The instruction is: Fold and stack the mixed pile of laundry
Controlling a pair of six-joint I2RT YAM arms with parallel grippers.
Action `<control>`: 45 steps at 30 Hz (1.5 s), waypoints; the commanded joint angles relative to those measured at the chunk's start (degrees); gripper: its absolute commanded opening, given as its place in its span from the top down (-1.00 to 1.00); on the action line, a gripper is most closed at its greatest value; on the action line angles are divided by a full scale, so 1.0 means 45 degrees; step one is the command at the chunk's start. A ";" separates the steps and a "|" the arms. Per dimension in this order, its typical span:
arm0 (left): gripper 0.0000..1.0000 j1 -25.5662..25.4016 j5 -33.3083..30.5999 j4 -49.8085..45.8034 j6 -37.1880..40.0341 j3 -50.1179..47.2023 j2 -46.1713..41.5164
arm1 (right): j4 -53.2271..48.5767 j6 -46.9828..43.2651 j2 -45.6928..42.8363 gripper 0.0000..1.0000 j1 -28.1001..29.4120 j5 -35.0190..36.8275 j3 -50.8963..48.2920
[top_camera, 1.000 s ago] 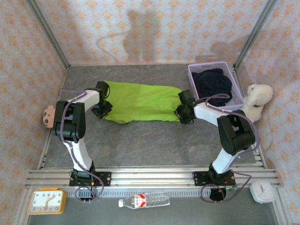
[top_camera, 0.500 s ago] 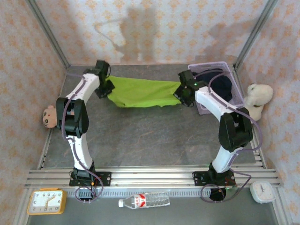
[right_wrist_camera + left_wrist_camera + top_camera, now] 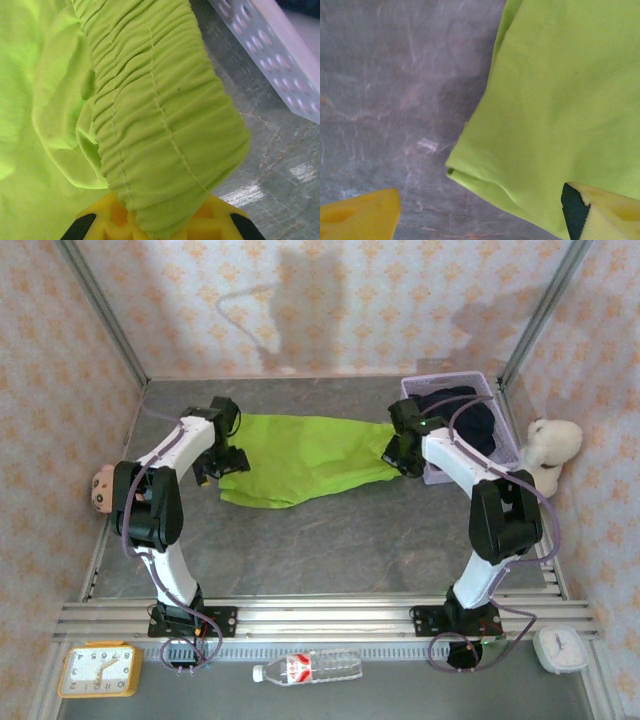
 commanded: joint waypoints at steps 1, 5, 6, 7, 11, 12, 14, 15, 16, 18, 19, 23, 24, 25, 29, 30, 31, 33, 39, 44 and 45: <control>-0.70 0.0009 -0.0334 0.0599 -0.0361 -0.0236 -0.0730 | -0.0363 -0.0329 -0.0226 0.98 -0.0027 0.0360 0.0049; -0.68 -0.0326 0.0063 0.1084 -0.0621 -0.0583 -0.1064 | -0.0340 -0.0280 -0.0175 0.92 -0.0001 0.0139 0.0044; -0.68 -0.0452 0.0141 0.1234 -0.1059 -0.0675 -0.1156 | -0.0312 -0.0235 -0.0183 0.91 -0.0008 0.0104 -0.0019; -0.67 -0.0624 0.0233 0.1405 -0.1229 -0.0790 -0.1236 | -0.0301 -0.0159 -0.0209 0.91 -0.0005 0.0124 -0.0160; -0.61 -0.1081 0.0641 0.2494 -0.2332 -0.1577 -0.1306 | -0.0030 0.0308 -0.0298 0.73 -0.0005 0.0146 -0.1120; -0.60 -0.1112 0.0722 0.2695 -0.2590 -0.1712 -0.1315 | -0.0042 0.0447 -0.0360 0.46 -0.0002 0.0277 -0.1343; -0.58 -0.1160 0.1027 0.3051 -0.3042 -0.1853 -0.1518 | 0.0032 0.0758 -0.0807 -0.40 -0.0010 0.0635 -0.1921; -0.58 -0.1192 0.1203 0.3297 -0.3162 -0.1893 -0.1727 | 0.0174 0.0866 -0.1111 -0.83 -0.0010 0.0718 -0.2187; -0.58 -0.1240 0.1368 0.3522 -0.3280 -0.1876 -0.1935 | 0.0347 0.0934 -0.1527 -0.99 -0.0005 0.0775 -0.2500; -0.59 -0.1371 0.1671 0.3764 -0.3358 -0.1614 -0.2168 | 0.0418 0.1178 -0.2134 -0.99 -0.0027 0.0836 -0.2839; -0.60 -0.1461 0.1797 0.3819 -0.3348 -0.1388 -0.2185 | 0.0516 0.1292 -0.2377 -0.99 -0.0033 0.0680 -0.2971; -0.61 -0.1978 0.1935 0.4143 -0.3301 -0.0718 -0.1788 | 0.2022 0.2503 -0.2859 -0.99 -0.0020 -0.0739 -0.3929; -0.61 -0.2057 0.2054 0.4259 -0.3358 -0.0606 -0.1605 | 0.2561 0.2866 -0.2914 -0.99 -0.0027 -0.0909 -0.4206; -0.61 -0.2102 0.2312 0.4437 -0.3482 -0.0463 -0.1328 | 0.3207 0.3271 -0.2937 -0.99 -0.0016 -0.0981 -0.4528; -0.58 -0.2304 0.2851 0.5389 -0.3792 0.0042 -0.0377 | 0.5010 0.4348 -0.2499 -0.99 -0.0076 -0.0967 -0.4930; -0.54 -0.2346 0.2914 0.5464 -0.3809 0.0240 -0.0131 | 0.5153 0.4625 -0.2315 -1.00 -0.0098 -0.0954 -0.4893; -0.44 -0.2401 0.3030 0.5615 -0.3769 0.0471 0.0096 | 0.5432 0.4919 -0.2089 -1.00 -0.0141 -0.0989 -0.4900; -0.08 -0.2549 0.3041 0.5721 -0.3765 0.0903 0.0545 | 0.5917 0.5419 -0.1739 -1.00 -0.0187 -0.0927 -0.4856; 0.61 -0.3085 0.2695 0.5852 -0.3532 0.1740 0.1889 | 0.5911 0.5852 -0.0638 -0.88 -0.0252 -0.0305 -0.4134; 0.66 -0.3279 0.2512 0.5314 -0.3537 0.2206 0.3247 | 0.5209 0.5355 0.0539 0.05 -0.0269 -0.0539 -0.3359; 0.67 -0.3321 0.2553 0.5306 -0.3559 0.2191 0.3408 | 0.5216 0.5287 0.0638 0.22 -0.0270 -0.0623 -0.3362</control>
